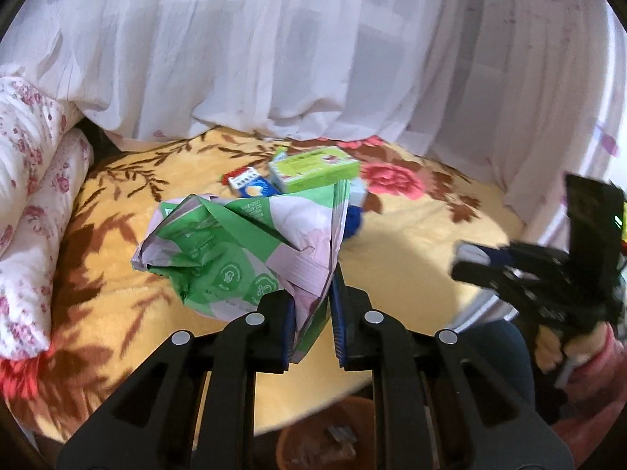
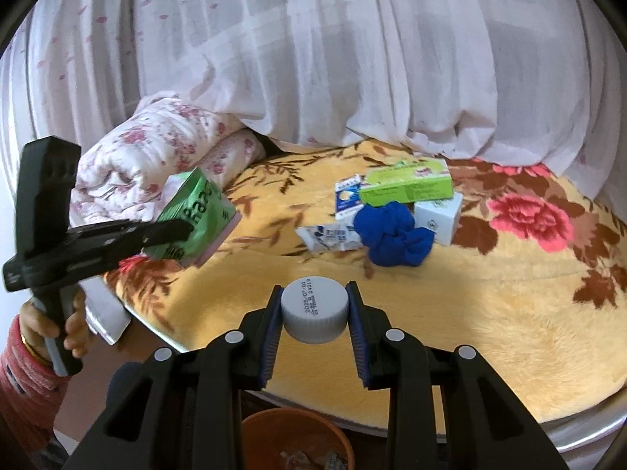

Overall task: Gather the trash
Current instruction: 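Carry the cap and wrapper down over the orange bin with both tools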

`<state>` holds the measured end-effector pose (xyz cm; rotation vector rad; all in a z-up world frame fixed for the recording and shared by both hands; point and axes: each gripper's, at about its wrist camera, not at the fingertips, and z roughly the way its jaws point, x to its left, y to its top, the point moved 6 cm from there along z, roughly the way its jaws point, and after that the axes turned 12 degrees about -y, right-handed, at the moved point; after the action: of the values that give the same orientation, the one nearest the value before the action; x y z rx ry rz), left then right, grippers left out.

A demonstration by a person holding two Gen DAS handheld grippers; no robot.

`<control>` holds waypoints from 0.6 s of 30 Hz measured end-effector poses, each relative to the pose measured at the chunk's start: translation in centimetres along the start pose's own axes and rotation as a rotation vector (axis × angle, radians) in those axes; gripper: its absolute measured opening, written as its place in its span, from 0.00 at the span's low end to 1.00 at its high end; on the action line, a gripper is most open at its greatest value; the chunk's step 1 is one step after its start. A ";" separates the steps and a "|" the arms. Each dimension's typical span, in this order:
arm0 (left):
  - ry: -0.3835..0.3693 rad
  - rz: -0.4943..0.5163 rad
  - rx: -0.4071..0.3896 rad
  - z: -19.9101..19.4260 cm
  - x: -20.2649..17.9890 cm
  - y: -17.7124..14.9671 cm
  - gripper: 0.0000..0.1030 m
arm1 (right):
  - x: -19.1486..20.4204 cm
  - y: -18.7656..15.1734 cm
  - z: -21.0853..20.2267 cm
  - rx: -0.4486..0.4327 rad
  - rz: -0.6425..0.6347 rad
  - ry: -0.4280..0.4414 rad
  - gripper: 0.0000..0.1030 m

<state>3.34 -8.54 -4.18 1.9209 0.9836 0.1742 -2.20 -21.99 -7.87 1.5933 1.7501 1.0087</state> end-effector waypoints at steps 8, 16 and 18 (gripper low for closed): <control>-0.082 0.002 0.017 -4.1 -5.6 -4.6 0.15 | 2.2 -2.2 -3.3 -0.005 -0.097 0.023 0.31; -0.155 -0.095 0.098 -3.9 -7.9 -10.4 0.15 | 3.1 -5.8 -4.1 0.066 -0.143 0.041 0.31; -0.169 -0.122 0.128 -3.1 -7.9 -11.9 0.15 | 3.3 -7.1 -3.9 0.098 -0.152 0.046 0.31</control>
<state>-10.16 -9.10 -9.77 1.9483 1.0143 -0.1224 -9.80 -19.44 -11.29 1.4791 1.9469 0.9060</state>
